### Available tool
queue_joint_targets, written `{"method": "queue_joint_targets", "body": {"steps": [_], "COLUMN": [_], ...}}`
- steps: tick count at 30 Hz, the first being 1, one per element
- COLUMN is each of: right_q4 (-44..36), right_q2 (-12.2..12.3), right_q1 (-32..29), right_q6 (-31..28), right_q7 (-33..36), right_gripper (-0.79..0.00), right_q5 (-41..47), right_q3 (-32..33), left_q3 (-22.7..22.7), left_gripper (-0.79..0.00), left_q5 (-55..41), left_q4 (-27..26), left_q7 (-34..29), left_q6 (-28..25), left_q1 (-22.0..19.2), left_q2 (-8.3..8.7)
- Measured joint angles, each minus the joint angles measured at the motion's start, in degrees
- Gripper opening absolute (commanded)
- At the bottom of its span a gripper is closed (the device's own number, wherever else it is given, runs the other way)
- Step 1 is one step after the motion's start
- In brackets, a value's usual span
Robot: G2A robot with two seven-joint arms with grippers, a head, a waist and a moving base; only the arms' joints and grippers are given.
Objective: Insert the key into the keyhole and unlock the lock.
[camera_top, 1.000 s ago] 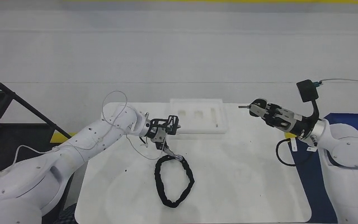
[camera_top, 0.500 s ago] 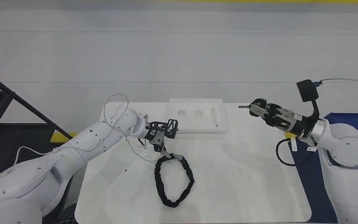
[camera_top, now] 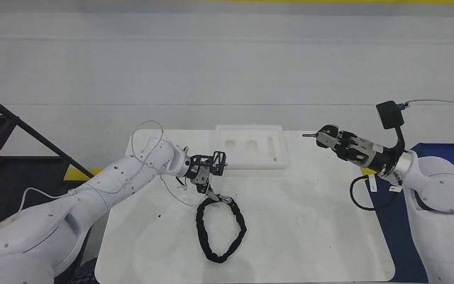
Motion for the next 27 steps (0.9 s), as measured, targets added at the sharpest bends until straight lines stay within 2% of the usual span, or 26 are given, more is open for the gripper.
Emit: {"method": "queue_joint_targets", "body": {"steps": [4,8,13,18,27], "right_q4": [0.0,0.0,0.0,0.0,0.0], "right_q2": [0.0,0.0,0.0,0.0,0.0], "right_q1": [0.0,0.0,0.0,0.0,0.0], "right_q6": [0.0,0.0,0.0,0.0,0.0], "right_q7": [0.0,0.0,0.0,0.0,0.0], "right_gripper": [-0.785,-0.785,-0.785,-0.785,-0.785], "right_q5": [0.0,0.0,0.0,0.0,0.0], "right_q3": [0.0,0.0,0.0,0.0,0.0], "left_q3": [-1.2,-1.8,-2.3,-2.3,-1.8], "left_gripper": [0.0,0.0,0.0,0.0,0.0], "left_q5": [-1.1,2.0,5.7,9.3,13.7], "left_q4": [0.8,1.1,2.0,4.6,9.3], "left_q7": [3.2,7.8,12.9,17.8,20.7], "left_q6": [1.2,2.4,3.0,5.6,9.1], "left_q1": [3.0,6.1,8.4,10.2,11.8], "left_q2": [0.49,1.28,1.35,0.29,-3.04]}}
